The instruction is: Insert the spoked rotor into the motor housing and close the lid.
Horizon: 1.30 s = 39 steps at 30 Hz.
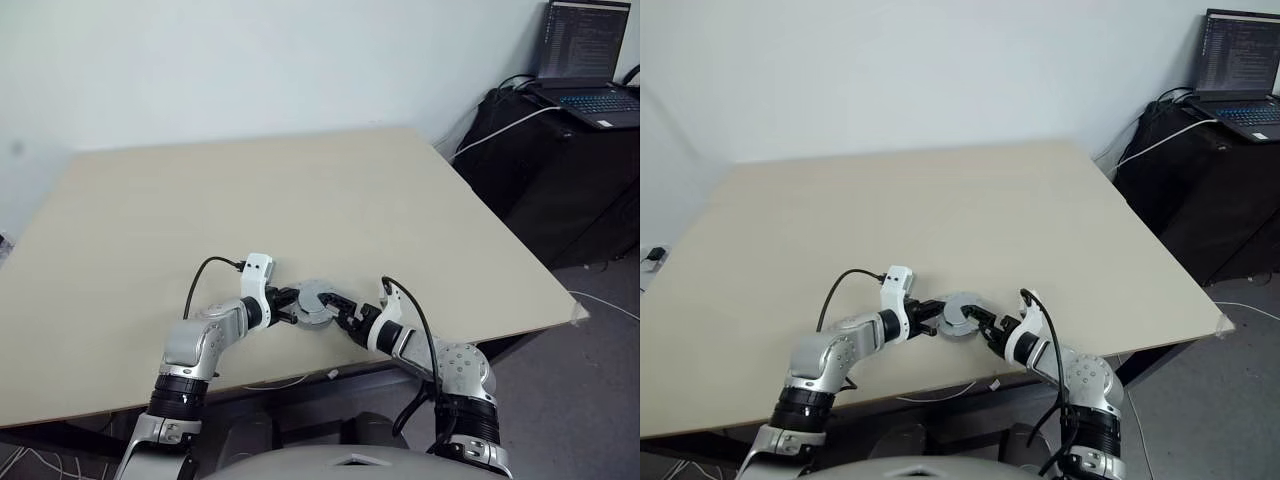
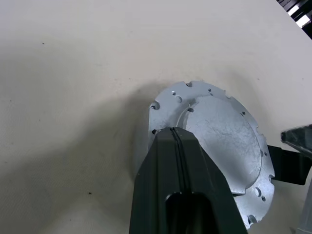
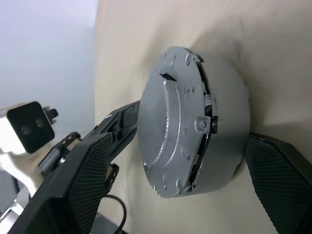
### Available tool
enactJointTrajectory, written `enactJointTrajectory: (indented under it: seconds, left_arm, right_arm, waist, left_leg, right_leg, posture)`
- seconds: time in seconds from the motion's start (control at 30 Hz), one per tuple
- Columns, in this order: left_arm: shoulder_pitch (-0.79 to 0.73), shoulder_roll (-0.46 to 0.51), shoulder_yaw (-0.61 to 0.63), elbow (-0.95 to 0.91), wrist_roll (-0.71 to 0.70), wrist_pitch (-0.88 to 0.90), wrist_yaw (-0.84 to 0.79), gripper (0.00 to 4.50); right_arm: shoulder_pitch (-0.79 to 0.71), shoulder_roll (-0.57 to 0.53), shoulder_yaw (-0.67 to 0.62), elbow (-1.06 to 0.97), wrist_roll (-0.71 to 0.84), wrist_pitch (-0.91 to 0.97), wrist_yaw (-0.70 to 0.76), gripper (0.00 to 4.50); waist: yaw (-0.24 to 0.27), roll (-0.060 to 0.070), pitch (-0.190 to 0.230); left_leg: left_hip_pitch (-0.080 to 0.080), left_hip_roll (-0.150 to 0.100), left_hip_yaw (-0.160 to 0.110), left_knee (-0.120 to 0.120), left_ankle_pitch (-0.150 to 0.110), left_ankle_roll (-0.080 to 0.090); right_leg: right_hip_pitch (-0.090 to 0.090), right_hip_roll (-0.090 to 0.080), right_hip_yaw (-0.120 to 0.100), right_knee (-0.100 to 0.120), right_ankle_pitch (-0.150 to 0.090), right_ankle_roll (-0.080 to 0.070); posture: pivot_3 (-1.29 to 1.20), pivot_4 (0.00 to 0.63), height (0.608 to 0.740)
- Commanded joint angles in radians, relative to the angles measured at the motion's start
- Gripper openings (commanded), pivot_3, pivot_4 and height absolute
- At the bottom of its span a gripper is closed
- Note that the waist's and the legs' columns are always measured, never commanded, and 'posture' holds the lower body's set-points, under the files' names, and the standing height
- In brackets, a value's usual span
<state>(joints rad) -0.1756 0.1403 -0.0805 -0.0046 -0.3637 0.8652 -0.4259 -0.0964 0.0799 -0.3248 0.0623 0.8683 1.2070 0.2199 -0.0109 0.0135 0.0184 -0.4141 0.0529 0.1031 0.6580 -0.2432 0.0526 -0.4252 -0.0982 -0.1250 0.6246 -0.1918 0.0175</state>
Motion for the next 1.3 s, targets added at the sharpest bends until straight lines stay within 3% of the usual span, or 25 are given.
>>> enactJointTrajectory:
  seconds: [0.03, 0.37, 0.47, 0.63, 0.8, 1.3]
  left_arm:
    - [0.010, -0.013, -0.034, 0.018, 0.000, 0.023, -0.004, 0.00]
    - [0.010, -0.015, -0.034, 0.021, 0.000, 0.019, -0.004, 0.00]
    - [0.009, -0.015, -0.034, 0.022, 0.001, 0.017, -0.004, 0.00]
    - [0.011, -0.015, -0.032, 0.022, 0.001, 0.014, -0.003, 0.00]
    - [0.016, -0.022, -0.021, 0.020, 0.007, 0.014, -0.002, 0.00]
    - [0.049, -0.028, 0.004, -0.049, -0.006, 0.010, 0.010, 0.00]
  right_arm:
    - [-0.025, 0.066, 0.062, 0.003, 0.041, 0.044, 0.017, 4.46]
    - [-0.043, 0.088, 0.032, 0.049, 0.024, -0.029, -0.034, 4.46]
    - [-0.031, 0.087, 0.049, 0.044, 0.032, -0.033, -0.036, 3.80]
    - [-0.016, 0.080, 0.059, 0.022, 0.059, -0.008, -0.033, 2.26]
    - [0.004, 0.067, 0.070, -0.001, 0.078, 0.030, -0.045, 1.37]
    - [0.021, 0.081, 0.056, -0.006, 0.096, 0.017, -0.085, 1.30]
  waist:
    - [0.001, 0.000, 0.000]
    - [-0.001, -0.002, 0.001]
    - [-0.001, -0.001, 0.001]
    - [-0.002, 0.001, 0.003]
    - [-0.002, 0.001, 0.004]
    - [-0.003, 0.003, 0.005]
  left_leg:
    - [0.000, -0.001, 0.000, -0.001, 0.000, 0.000]
    - [0.000, -0.003, 0.000, -0.001, 0.000, 0.000]
    - [0.000, -0.003, -0.002, -0.001, 0.000, 0.000]
    - [0.000, -0.003, -0.002, -0.002, 0.000, 0.000]
    - [0.000, -0.003, -0.003, -0.002, 0.000, 0.000]
    - [0.000, -0.003, -0.003, -0.003, 0.000, 0.000]
  right_leg:
    - [-0.001, 0.000, 0.000, 0.000, 0.000, -0.001]
    - [-0.001, 0.001, 0.000, 0.000, -0.001, 0.000]
    - [-0.001, 0.000, 0.000, 0.000, -0.001, 0.000]
    - [-0.001, 0.000, 0.000, 0.000, -0.001, 0.000]
    - [-0.001, 0.000, 0.000, 0.000, -0.001, 0.000]
    - [-0.001, 0.000, 0.001, -0.002, -0.001, 0.000]
  posture:
    - [0.00, 0.000, 0.740]
    - [0.00, 0.000, 0.740]
    - [0.00, 0.000, 0.740]
    - [0.00, 0.000, 0.740]
    - [0.00, 0.000, 0.740]
    - [0.00, 0.000, 0.740]
